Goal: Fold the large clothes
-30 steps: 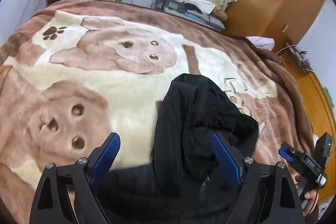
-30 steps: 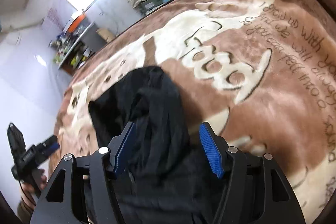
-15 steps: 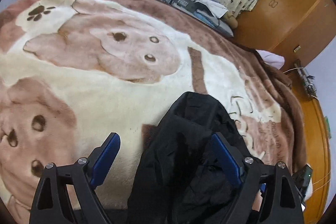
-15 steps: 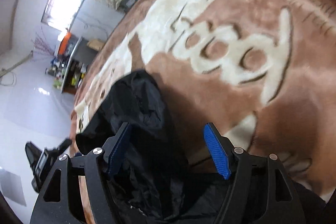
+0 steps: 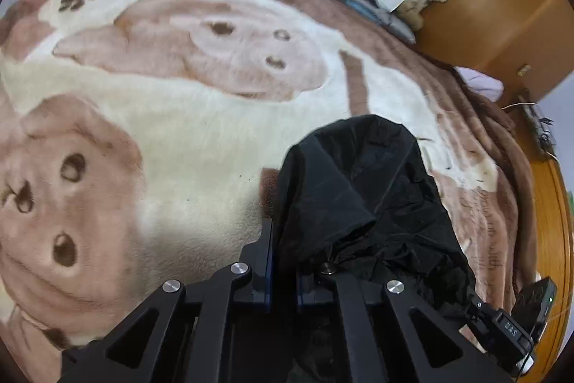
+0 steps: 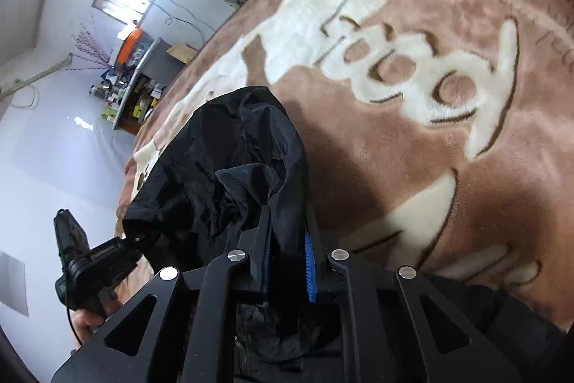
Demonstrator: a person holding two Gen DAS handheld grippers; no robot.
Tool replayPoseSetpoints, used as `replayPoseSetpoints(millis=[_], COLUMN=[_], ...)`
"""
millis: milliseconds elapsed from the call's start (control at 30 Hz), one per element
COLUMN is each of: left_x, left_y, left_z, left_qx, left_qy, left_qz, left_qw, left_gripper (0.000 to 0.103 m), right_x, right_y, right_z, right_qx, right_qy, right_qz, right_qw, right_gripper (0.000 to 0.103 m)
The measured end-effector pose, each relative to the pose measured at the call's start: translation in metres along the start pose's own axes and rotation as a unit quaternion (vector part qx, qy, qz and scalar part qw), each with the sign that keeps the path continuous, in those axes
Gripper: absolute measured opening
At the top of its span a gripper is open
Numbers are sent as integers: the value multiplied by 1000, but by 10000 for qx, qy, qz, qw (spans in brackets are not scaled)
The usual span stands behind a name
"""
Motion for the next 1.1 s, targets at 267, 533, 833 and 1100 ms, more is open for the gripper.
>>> replayPoseSetpoints(millis=[267, 533, 833, 1100], left_x=[77, 130, 137, 121], left_y=[-35, -95, -138, -172], left_z=[20, 52, 91, 121], left_qx=[-219, -508, -11, 451], left_qy=[-365, -323, -570, -716], left_qz=[-537, -810, -702, -434], left_qw=[9976, 9949, 9959, 9955], left_gripper=[8, 8, 8, 12], right_x=[45, 80, 97, 115], right_y=[-38, -88, -124, -147], right_z=[58, 67, 49, -6], right_qx=[1544, 2271, 2465, 1333], right_qy=[-598, -878, -1281, -1319], right_qz=[-386, -451, -552, -769], right_qw=[9854, 9689, 9590, 9792], right_gripper=[13, 13, 12, 12])
Point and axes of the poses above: each gripper's, at about its wrist camera, not at the fingertips, and x roughly against the way its jaws point, z to its left, y to its top, the point moved 1 cm from there along -x, roughly the way its jaws point, and after that the axes turned 8 degrees about y, right-handed, at the moved point
